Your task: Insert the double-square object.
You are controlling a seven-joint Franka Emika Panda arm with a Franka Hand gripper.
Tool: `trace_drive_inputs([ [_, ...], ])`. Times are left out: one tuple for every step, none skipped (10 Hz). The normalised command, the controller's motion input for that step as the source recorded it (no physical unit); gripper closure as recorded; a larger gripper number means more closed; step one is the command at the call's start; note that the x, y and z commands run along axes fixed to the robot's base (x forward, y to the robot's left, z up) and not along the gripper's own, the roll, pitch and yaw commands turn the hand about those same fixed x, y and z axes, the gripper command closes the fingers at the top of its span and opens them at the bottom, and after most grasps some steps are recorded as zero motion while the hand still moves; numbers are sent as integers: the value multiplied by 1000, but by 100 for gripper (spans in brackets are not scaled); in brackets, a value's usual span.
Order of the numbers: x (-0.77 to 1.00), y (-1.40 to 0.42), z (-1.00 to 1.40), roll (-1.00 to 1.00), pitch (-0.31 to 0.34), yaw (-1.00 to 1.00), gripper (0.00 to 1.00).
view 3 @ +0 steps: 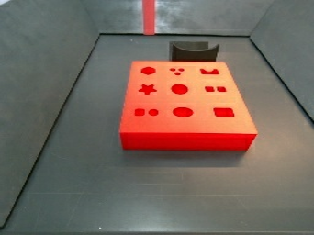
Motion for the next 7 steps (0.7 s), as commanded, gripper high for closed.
trace_drive_inputs([
  [183,0,0,0,14,-29,100],
  [514,389,-194,-70,0,-100,100],
  [574,594,-323,-81,-57,-349,100],
  [694,480,-283,-83,-56,-411,100],
  [771,346,-351,-109,-44,-509,100],
  [731,320,-389,-99,-26,-554,100],
  [620,257,-414,-56,-3,-657,100],
])
